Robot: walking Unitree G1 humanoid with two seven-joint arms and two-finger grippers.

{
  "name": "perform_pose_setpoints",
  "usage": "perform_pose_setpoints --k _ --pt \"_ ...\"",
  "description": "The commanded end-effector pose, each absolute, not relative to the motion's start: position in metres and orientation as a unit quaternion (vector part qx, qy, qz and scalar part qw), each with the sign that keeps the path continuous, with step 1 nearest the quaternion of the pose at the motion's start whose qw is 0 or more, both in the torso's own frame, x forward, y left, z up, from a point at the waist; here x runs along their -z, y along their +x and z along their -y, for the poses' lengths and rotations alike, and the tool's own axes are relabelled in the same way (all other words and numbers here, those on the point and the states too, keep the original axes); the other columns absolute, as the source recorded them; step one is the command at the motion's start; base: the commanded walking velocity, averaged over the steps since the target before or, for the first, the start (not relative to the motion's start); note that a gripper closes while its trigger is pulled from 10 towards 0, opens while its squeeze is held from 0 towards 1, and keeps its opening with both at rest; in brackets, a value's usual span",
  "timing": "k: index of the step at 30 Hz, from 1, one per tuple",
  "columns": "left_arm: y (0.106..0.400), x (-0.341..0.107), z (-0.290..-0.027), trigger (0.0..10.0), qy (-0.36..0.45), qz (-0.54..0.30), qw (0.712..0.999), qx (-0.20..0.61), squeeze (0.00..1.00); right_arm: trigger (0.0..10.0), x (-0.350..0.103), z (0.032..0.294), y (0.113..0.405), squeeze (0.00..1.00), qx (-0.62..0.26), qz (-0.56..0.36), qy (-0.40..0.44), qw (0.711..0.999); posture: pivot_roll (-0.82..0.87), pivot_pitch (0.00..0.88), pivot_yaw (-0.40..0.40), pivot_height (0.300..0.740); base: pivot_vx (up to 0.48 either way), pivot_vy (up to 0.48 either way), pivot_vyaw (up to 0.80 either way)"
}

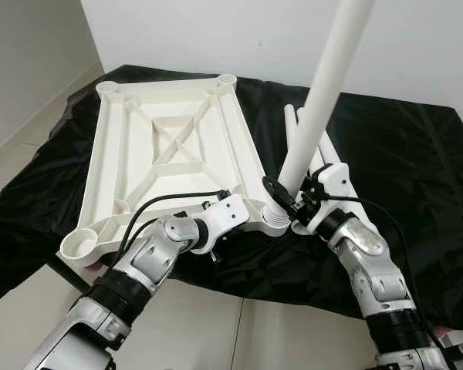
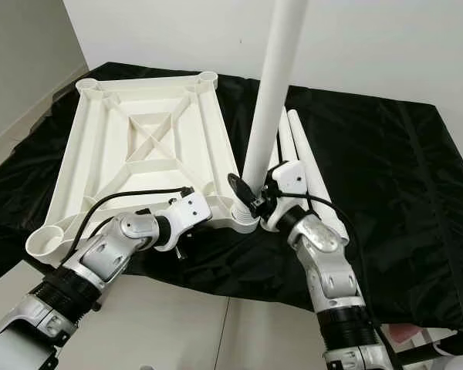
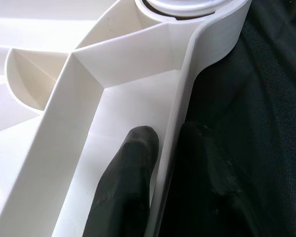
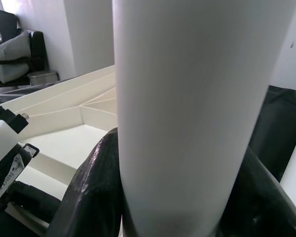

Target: Building children table

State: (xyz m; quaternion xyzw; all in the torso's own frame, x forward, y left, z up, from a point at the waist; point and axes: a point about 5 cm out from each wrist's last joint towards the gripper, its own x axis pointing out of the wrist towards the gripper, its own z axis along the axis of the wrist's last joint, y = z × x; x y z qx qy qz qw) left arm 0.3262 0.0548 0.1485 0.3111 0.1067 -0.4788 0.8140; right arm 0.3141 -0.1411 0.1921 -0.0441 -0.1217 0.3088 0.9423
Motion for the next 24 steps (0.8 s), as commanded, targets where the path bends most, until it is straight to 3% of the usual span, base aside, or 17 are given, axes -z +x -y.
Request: perform_pose_setpoints --k 1,15,24 --pt "0.319 -0.131 -0.057 10.0 0.325 -0.151 0.777 0.518 0.00 10.0 -0.168 0.152 0.311 0.00 -0.297 0.064 -0.047 0.952 -0.13 0.148 0.037 0.740 0.000 0.000 0.00" --pt "0.318 -0.134 -0.058 10.0 0.322 -0.148 0.780 0.515 0.00 10.0 -0.165 0.151 0.318 0.00 -0.303 0.054 -0.059 0.950 -0.12 0.155 0.031 0.740 0.000 0.000 0.00" --pt "0.317 -0.135 -0.057 10.0 0.318 -0.144 0.784 0.513 0.00 10.0 -0.177 0.145 0.332 0.00 -0.351 0.042 -0.053 0.934 -0.12 0.158 0.023 0.740 0.000 0.000 0.00"
